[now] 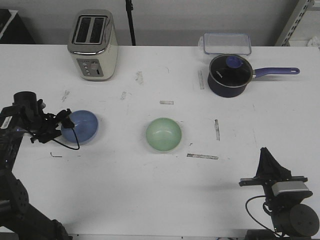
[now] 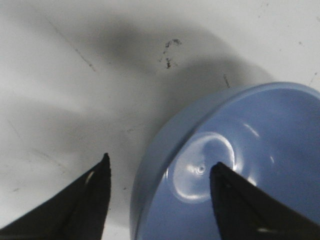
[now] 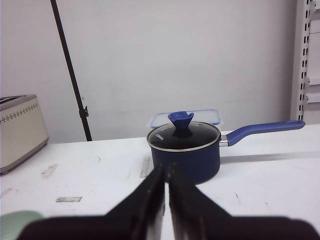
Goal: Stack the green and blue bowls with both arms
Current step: 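Lift the blue bowl and carry it over the green bowl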
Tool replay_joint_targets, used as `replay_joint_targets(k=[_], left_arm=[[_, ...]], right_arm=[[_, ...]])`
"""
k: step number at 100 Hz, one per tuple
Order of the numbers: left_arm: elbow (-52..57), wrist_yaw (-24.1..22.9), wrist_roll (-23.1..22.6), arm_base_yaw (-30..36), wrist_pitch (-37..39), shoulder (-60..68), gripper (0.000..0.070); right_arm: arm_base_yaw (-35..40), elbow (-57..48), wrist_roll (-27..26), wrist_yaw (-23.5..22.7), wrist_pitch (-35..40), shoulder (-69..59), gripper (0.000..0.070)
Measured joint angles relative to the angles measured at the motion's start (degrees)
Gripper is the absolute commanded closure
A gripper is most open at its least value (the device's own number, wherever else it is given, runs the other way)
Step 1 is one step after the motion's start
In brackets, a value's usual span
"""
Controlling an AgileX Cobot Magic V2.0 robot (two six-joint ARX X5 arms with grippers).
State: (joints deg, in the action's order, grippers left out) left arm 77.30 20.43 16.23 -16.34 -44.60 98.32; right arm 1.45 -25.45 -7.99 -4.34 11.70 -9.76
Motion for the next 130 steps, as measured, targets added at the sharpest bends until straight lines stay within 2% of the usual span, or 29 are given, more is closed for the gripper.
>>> replay_joint_targets(k=[12, 24, 33, 63, 92, 106, 130], left_arm=[[0.00, -1.84, -0.17, 0.90, 0.00, 0.52, 0.0623], [0.00, -4.59, -0.20, 0.98, 0.00, 0.52, 0.0637], [0.00, -5.09, -0.20, 0.98, -0.02, 0.52, 0.0700], [0.00, -4.92, -0.20, 2.08, -1.81, 0.52, 0.0699], [2.29, -1.09, 0.13, 5.60, -5.57, -3.10, 0.0699], [7.10, -0.59, 0.98, 9.64, -6.86, -4.37, 0.0699], [11.15, -0.55, 3.28, 20.48, -5.25, -4.37, 0.0699]], right_arm=[[0.00, 0.00, 0.00, 0.00, 0.00, 0.00, 0.0691], [-0.02, 0.00, 0.00, 0.00, 0.00, 0.00, 0.0691], [0.00, 0.00, 0.00, 0.00, 0.00, 0.00, 0.0691], [0.00, 0.00, 0.00, 0.00, 0.00, 0.00, 0.0691], [0.00, 0.00, 0.00, 0.00, 0.00, 0.00, 0.0691], [0.00, 0.00, 0.00, 0.00, 0.00, 0.00, 0.0691], [0.00, 0.00, 0.00, 0.00, 0.00, 0.00, 0.0691]])
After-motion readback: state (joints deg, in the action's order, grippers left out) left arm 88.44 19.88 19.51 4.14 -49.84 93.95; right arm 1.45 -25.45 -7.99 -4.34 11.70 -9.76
